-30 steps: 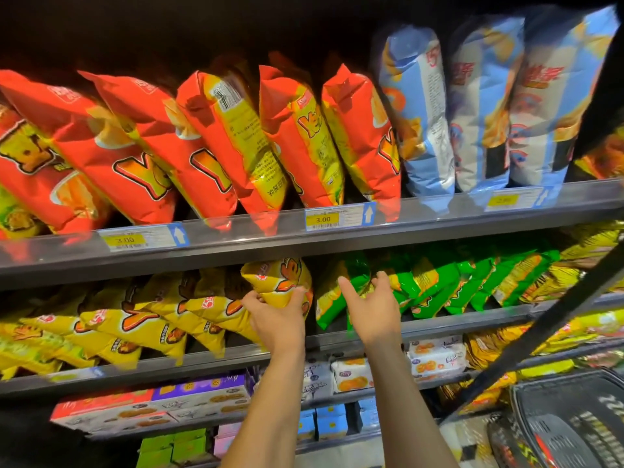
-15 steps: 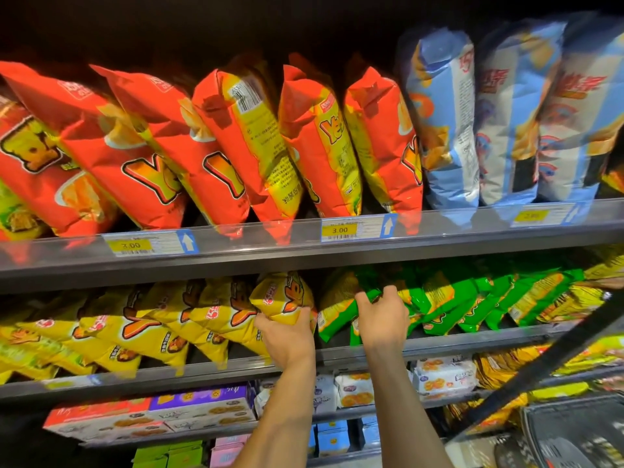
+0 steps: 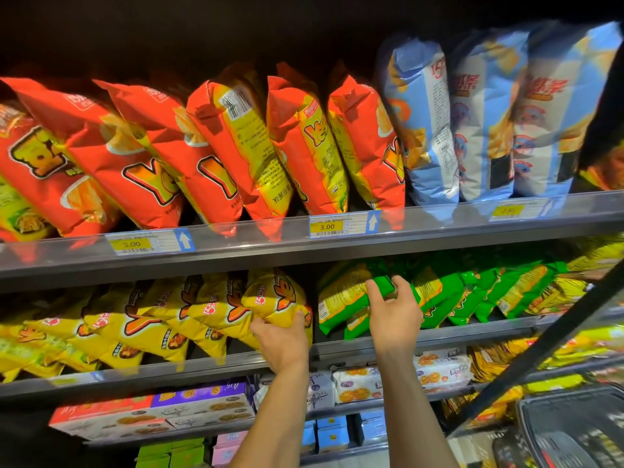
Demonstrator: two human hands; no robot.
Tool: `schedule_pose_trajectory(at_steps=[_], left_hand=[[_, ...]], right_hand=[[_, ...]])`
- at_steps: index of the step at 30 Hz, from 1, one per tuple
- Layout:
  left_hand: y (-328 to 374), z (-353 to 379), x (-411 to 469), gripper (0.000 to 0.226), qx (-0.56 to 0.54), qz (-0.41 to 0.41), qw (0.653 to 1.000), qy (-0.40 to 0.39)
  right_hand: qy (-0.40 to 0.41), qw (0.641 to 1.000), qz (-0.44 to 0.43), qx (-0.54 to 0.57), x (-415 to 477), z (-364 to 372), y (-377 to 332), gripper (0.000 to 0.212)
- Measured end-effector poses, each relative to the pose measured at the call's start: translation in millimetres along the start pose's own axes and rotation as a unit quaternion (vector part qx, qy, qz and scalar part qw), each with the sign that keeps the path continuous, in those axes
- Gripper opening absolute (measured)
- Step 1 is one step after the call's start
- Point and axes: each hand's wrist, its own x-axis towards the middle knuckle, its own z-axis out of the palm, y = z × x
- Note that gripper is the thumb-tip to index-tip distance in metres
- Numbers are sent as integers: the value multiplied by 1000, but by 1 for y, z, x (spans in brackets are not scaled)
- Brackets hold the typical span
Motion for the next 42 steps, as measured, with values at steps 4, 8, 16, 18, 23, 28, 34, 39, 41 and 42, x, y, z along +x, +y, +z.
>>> schedule_pose_trajectory(at_steps=[4, 8, 16, 18, 23, 28, 34, 39, 41, 42], left_hand=[[1, -8, -9, 85, -46, -15, 999, -9], [3, -20, -22, 81, -89, -64, 994, -8], [20, -54, -87, 34, -105, 4, 991, -80], [21, -63, -107, 44, -88, 37, 987, -132], [11, -85, -148, 73, -5, 131, 951, -281], [4, -106, -181, 99, 50, 135, 893, -426], [-8, -112, -214, 68, 58, 108, 876, -466], [-9, -107, -238, 41, 15, 121, 898, -423], [-7, -104, -249, 36, 3, 126, 907, -403], [-5, -104, -253, 38, 5, 132, 910, -393]], right_hand=[[1, 999, 0, 52, -8, -27, -4, 58], [-5, 997, 8, 76, -22, -57, -7, 55], [-75, 985, 1, 153, -50, -128, 6, 48], [-117, 975, 12, 186, -58, -145, 12, 41], [-205, 951, 12, 233, -82, -191, 17, 9], [-219, 940, 5, 261, -103, -222, 19, 16], [-211, 936, 10, 283, -121, -239, 23, 43], [-247, 934, 48, 255, -139, -236, 21, 69], [-252, 940, 45, 228, -146, -232, 19, 70], [-242, 946, 36, 213, -148, -231, 18, 65]])
